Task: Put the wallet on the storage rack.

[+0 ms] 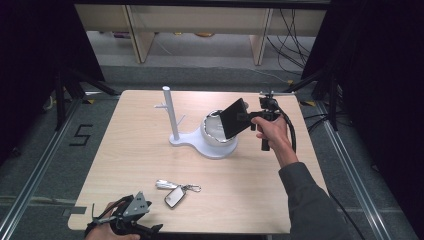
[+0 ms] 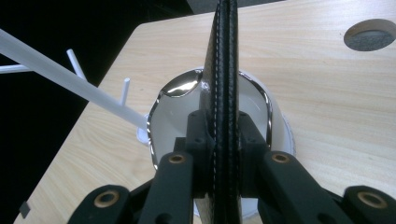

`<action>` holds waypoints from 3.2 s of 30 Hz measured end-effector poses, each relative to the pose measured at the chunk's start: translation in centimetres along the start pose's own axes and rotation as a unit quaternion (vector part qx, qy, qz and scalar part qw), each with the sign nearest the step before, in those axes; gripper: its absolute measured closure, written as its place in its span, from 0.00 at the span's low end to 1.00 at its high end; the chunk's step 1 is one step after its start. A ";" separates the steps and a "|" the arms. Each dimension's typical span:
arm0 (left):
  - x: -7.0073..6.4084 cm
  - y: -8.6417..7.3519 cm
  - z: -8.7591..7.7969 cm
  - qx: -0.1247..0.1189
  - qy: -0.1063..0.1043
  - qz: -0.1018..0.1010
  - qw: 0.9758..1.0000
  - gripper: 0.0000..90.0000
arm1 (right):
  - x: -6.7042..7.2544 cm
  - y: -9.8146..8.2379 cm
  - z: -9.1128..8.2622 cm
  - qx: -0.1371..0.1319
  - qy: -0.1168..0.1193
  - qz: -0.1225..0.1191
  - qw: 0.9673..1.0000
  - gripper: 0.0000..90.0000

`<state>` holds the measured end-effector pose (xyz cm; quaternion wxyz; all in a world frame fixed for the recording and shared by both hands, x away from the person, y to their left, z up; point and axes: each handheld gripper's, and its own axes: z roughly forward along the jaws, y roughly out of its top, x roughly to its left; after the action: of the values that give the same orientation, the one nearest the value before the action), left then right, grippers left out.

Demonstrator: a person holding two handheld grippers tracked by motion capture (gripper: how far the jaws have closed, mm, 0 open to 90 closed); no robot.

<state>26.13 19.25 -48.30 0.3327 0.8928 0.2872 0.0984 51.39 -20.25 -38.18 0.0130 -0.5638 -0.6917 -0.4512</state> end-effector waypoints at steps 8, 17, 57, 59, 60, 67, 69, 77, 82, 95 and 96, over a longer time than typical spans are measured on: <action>0.1 -0.1 0.2 0.005 -0.004 0.007 1.000 0.24 | -0.4 -0.2 2.3 0.010 -0.008 -0.010 1.000 0.88; 0.3 -0.2 0.3 0.006 -0.007 0.014 1.000 0.24 | -0.3 -0.7 4.3 0.031 0.004 0.013 0.999 0.88; 1.1 -0.4 0.3 0.008 0.005 -0.008 1.000 0.24 | -1.8 -4.7 -4.0 -0.025 -0.031 -0.081 0.996 0.57; 1.1 -0.3 0.2 0.008 0.003 -0.011 1.000 0.24 | -2.1 -5.9 -4.3 -0.023 -0.020 -0.083 0.996 0.55; 1.1 -0.3 0.2 0.008 0.003 -0.011 1.000 0.24 | -2.1 -5.9 -4.3 -0.023 -0.020 -0.083 0.996 0.55; 1.1 -0.4 0.1 0.004 0.006 -0.015 1.000 0.24 | -1.9 -8.5 -4.7 -0.016 -0.017 -0.095 0.995 0.49; 1.1 -0.4 0.1 0.003 0.006 -0.019 1.000 0.24 | -1.9 -9.3 -4.7 -0.014 -0.015 -0.098 0.995 0.48; 1.3 -0.1 0.0 -0.006 0.009 -0.012 1.000 0.20 | -2.1 -13.7 -4.2 0.003 -0.038 -0.105 0.994 0.45; 1.4 0.2 0.2 -0.006 0.010 -0.005 1.000 0.19 | -2.1 -15.2 -3.8 0.015 -0.045 -0.132 0.990 0.43; 2.1 2.1 0.9 -0.006 0.021 0.011 1.000 0.19 | -1.4 -19.3 -4.0 0.027 -0.055 -0.151 0.987 0.38; 2.2 2.3 1.0 -0.007 0.017 0.008 1.000 0.19 | -1.4 -19.5 -4.0 0.024 -0.055 -0.153 0.986 0.38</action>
<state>29.32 18.55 -47.63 0.3331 0.8910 0.2848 0.1182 34.55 -23.07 -48.43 -0.0803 -0.4748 -0.7800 -0.3997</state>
